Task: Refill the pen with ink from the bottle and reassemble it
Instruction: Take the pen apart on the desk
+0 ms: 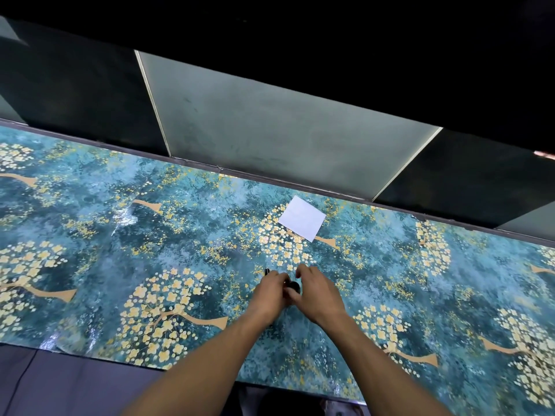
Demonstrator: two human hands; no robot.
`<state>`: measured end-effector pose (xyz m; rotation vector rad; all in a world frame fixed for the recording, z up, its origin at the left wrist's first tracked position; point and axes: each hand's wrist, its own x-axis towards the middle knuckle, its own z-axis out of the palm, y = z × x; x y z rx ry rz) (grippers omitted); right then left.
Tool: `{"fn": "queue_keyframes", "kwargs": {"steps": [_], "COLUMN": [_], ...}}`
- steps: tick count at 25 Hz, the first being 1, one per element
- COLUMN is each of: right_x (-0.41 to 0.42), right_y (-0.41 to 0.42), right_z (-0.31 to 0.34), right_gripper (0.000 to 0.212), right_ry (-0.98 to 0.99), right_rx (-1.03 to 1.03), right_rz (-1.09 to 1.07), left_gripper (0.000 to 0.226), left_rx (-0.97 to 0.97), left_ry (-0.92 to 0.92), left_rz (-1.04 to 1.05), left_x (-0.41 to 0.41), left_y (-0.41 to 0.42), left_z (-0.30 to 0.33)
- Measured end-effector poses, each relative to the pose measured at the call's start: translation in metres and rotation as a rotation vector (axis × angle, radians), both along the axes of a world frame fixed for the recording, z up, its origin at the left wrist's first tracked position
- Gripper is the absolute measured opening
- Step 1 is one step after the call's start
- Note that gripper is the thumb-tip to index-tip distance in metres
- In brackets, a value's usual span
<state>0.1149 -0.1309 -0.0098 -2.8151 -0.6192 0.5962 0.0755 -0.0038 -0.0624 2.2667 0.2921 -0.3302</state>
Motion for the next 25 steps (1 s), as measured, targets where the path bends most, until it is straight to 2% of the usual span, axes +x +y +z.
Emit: {"fn": "queue_keyframes", "kwargs": {"steps": [3,6,8,10,13,15,20,23,25], "right_x": [-0.002,-0.002,-0.002,-0.006,-0.008,-0.008,-0.005,-0.006,-0.006], "right_y": [0.009,0.013,0.011,0.009,0.009,0.013,0.011,0.008,0.011], "right_z": [0.000,0.000,0.000,0.001,0.000,-0.001,-0.001,-0.001,0.000], "right_gripper": [0.039,0.027,0.027,0.034,0.044,0.046,0.028,0.036,0.041], "right_ry": [-0.060,-0.030,-0.023,-0.049,-0.076,-0.090,-0.009,0.061,0.025], "right_rx": [-0.139,-0.078,-0.032,-0.034,-0.141,-0.168,-0.050,0.055,-0.003], "right_rz": [-0.047,0.037,0.093,0.045,-0.082,-0.091,-0.010,-0.118,-0.199], "left_gripper": [0.020,0.022,0.027,0.027,0.021,0.018,0.027,0.027,0.021], "left_rx": [0.028,0.008,-0.014,0.006,0.052,0.048,0.012,0.003,0.018], "left_ry": [-0.008,-0.003,-0.017,-0.026,-0.028,-0.026,-0.001,-0.006,-0.017], "left_rz": [-0.005,-0.016,-0.010,-0.015,-0.022,-0.014,-0.018,-0.021,-0.023], "left_x": [0.000,-0.001,-0.001,-0.002,-0.002,0.000,0.001,0.000,0.001], "left_y": [0.002,0.003,0.004,0.003,0.001,0.002,0.004,0.003,0.003], "left_z": [-0.004,-0.005,-0.006,-0.007,-0.006,-0.005,-0.008,-0.009,-0.009]}}
